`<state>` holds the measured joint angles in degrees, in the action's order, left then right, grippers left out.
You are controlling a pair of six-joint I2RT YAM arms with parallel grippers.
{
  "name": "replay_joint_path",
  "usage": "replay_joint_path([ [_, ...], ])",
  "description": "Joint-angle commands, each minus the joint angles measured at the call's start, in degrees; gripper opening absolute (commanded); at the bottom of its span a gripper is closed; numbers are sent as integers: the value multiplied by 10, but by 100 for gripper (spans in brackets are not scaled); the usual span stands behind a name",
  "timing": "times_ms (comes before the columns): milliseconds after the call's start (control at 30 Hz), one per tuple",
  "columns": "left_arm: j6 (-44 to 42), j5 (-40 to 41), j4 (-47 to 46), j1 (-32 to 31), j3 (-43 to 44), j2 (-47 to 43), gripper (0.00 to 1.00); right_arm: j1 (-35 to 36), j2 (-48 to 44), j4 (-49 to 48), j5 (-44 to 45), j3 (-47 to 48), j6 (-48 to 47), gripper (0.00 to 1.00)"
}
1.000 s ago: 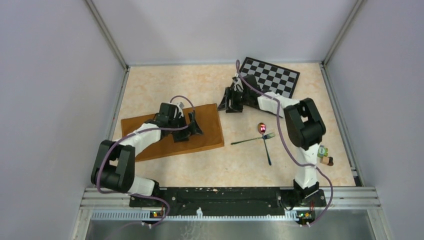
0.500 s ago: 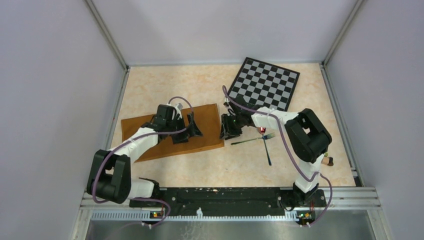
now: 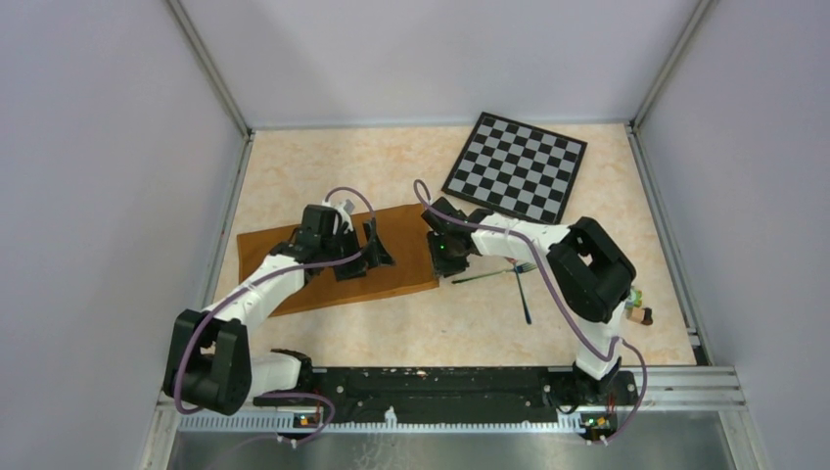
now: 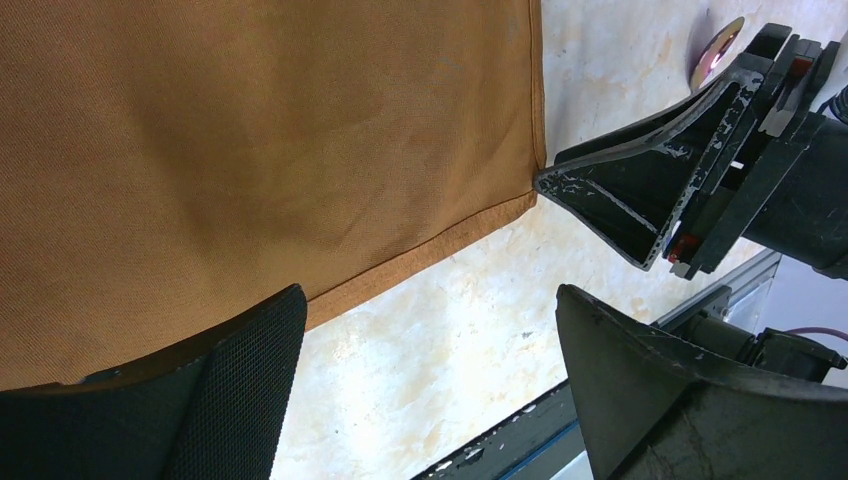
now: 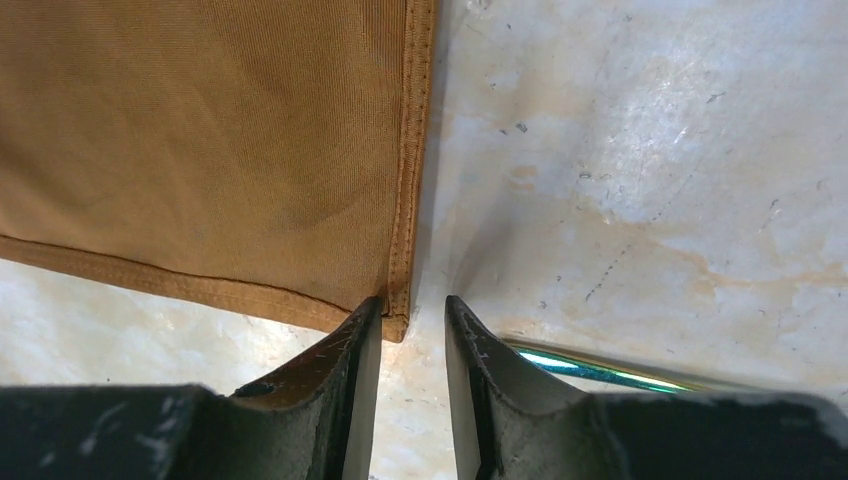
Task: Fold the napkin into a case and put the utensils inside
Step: Flatten out the rectangle-folded napkin at the center of the board.
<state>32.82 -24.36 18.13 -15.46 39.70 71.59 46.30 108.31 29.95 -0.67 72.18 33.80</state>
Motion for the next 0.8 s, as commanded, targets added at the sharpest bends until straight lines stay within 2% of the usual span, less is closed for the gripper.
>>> replay_joint_path([
  [0, -10, 6, -3, 0, 5, -22, 98, 13, 12, 22, 46, 38, 8, 29],
  [267, -12, 11, 3, 2, 1, -34, 98, 26, 33, 14, 39, 52, 10, 23],
  [467, -13, 14, 4, 4, -6, -40, 99, 26, 23, 14, 46, 58, 10, 10],
  [567, -13, 14, 2, 5, -9, -40, 99, 26, 13, 15, 45, 64, 9, 0],
  [767, -16, 14, 2, 8, -10, -39, 99, 27, -12, 36, 50, 74, 7, 0],
])
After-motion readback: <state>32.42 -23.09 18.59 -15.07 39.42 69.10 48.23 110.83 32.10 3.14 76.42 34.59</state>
